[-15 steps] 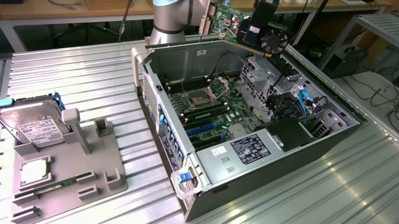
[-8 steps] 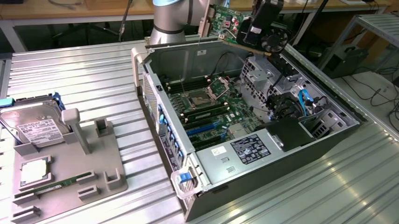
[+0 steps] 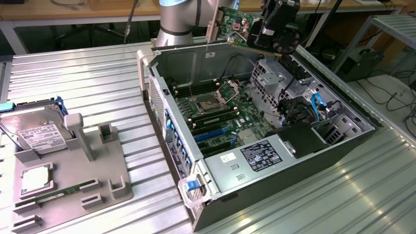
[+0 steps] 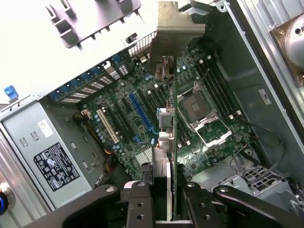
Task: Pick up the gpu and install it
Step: 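Insert the gpu into the slot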
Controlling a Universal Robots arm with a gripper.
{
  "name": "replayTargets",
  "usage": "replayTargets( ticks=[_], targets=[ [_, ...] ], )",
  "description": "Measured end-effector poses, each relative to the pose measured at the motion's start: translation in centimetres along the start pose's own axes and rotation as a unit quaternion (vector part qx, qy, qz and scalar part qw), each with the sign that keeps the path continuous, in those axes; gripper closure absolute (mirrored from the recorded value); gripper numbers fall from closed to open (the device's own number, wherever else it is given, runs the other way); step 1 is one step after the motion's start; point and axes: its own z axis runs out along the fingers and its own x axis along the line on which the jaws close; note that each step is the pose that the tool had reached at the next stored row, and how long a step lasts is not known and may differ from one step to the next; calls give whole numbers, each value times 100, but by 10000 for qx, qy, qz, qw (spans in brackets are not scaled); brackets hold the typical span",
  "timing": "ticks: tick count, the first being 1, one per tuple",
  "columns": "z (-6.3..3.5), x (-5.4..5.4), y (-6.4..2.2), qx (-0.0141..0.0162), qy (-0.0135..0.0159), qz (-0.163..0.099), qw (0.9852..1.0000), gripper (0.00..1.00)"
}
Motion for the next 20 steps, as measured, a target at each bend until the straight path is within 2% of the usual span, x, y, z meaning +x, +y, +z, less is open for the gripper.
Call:
replayTargets(
  ticks=[1, 5, 11, 14, 15, 20],
  targets=[
    [0, 0, 0, -2, 6, -184, 9998, 72],
    [1, 0, 0, -7, 18, -543, 9985, 72],
    [2, 0, 0, -12, 34, -1019, 9948, 72],
    [1, 0, 0, -16, 43, -1282, 9917, 72],
    [1, 0, 0, -18, 48, -1428, 9897, 72],
    [1, 0, 0, -22, 60, -1788, 9839, 72]
  ],
)
